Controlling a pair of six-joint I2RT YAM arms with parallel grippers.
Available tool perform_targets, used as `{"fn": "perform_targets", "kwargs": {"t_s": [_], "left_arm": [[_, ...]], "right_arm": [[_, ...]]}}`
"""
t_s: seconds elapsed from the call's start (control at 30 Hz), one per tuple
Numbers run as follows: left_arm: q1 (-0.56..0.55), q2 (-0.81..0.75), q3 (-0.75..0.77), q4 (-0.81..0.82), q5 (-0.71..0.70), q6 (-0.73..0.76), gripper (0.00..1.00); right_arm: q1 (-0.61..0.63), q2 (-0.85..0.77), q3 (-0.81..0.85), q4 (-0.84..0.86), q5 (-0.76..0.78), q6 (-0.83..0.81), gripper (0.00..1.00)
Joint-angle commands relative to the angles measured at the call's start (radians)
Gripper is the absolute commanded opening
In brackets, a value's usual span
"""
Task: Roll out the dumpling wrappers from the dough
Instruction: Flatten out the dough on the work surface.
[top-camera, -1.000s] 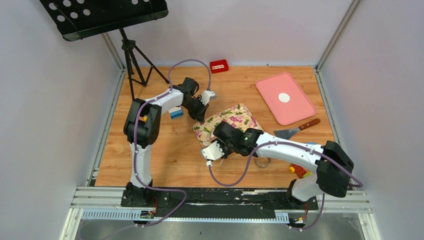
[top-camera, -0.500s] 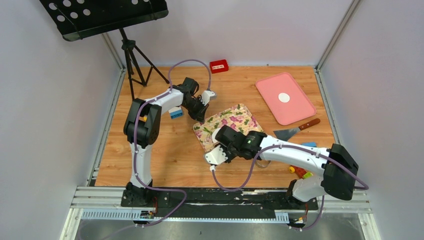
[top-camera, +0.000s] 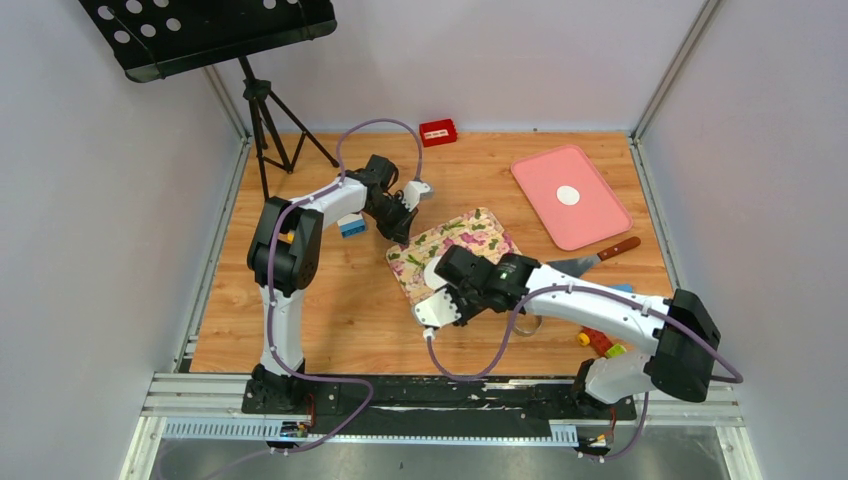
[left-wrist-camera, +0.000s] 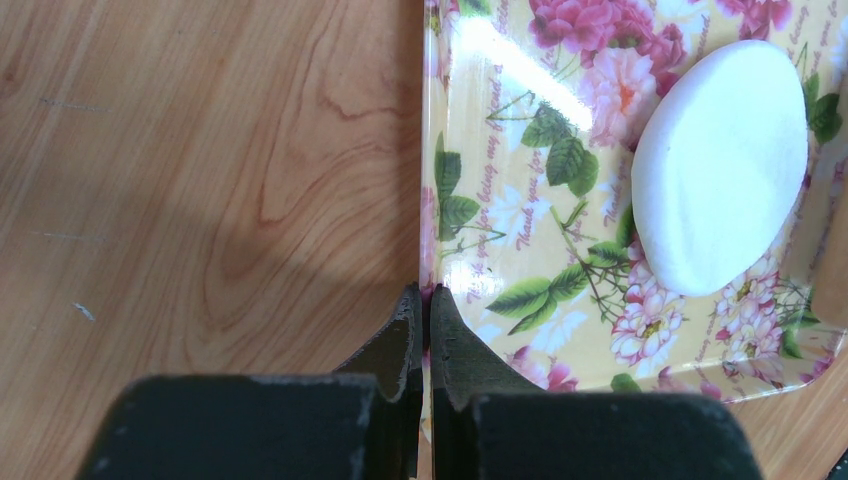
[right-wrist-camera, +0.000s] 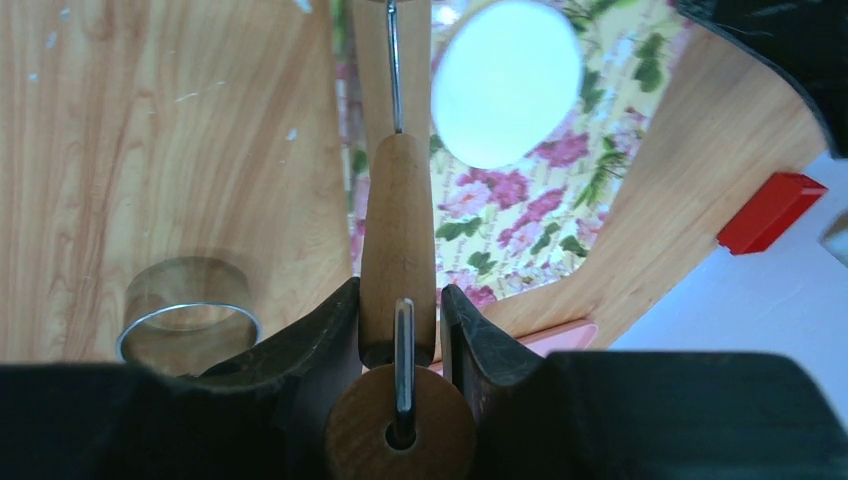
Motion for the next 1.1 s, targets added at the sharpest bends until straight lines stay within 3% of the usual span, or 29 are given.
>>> {"fn": "perform_targets", "kwargs": {"t_s": [0.0,0.27,0.4,1.07], "left_arm": [[-0.018,-0.014,-0.025,-0.013,-0.033,0.02,0.0],[-0.018,-0.013,-0.025,-0.014,-0.033,0.02,0.0],[-0.018,-0.015,-0.025,-0.015,-0.034,0.022,0.0],[-0.018,-0.013,-0.023,-0.014,-0.041,0.021,0.0]], "right_arm": [[-0.079,-0.057,0.134,0.065,-0.054,0.011,0.0],[-0.161,0.026,0.107,0.256,-0.077,-0.055,0.0],[-0.171,0.086,0.061,0.263,-0.107,-0.072,0.0],[-0.113,0.092,-0.152,-0.081,-0.187,-0.044,0.0]]}}
